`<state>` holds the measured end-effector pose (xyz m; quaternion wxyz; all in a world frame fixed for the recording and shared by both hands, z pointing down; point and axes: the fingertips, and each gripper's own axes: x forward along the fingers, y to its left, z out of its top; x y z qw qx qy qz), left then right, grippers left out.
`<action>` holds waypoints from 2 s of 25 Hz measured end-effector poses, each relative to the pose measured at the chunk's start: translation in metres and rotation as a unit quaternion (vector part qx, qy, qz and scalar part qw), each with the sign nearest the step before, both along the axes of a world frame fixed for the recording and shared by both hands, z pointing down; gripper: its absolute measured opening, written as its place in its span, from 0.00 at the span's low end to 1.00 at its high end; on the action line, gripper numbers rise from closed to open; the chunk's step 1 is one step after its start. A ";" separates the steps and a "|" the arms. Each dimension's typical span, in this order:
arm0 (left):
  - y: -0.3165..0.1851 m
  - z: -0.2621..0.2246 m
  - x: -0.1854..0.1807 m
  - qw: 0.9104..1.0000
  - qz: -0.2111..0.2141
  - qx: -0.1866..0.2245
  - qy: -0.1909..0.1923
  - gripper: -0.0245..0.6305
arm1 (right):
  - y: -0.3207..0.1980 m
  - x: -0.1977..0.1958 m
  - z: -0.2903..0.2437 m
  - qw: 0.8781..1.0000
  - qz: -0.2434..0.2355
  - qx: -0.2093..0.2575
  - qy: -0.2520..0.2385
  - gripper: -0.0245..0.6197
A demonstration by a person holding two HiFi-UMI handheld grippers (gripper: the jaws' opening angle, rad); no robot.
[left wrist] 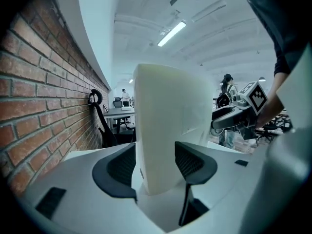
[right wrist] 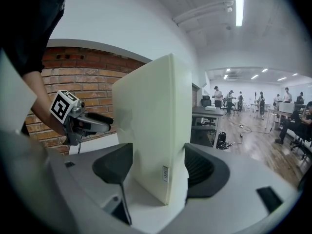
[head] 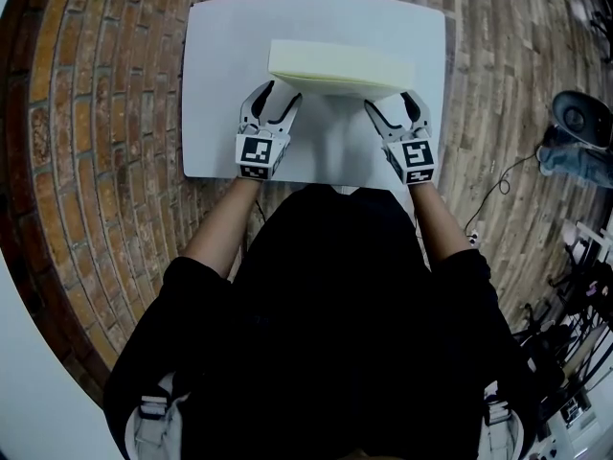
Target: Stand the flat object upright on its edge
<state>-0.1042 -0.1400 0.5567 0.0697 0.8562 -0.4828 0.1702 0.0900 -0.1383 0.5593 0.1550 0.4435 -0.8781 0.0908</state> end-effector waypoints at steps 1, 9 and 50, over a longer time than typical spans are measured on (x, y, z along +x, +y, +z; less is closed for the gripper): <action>0.001 -0.002 -0.001 1.000 -0.002 0.000 0.002 0.43 | 0.001 0.000 -0.001 1.000 -0.002 0.000 -0.001 0.56; 0.013 -0.017 -0.006 1.000 -0.011 0.007 0.009 0.43 | 0.007 0.003 -0.005 1.000 -0.004 -0.003 -0.006 0.56; 0.049 -0.238 0.057 0.985 0.044 0.129 0.105 0.13 | 0.041 -0.043 -0.243 0.972 -0.160 0.111 -0.133 0.15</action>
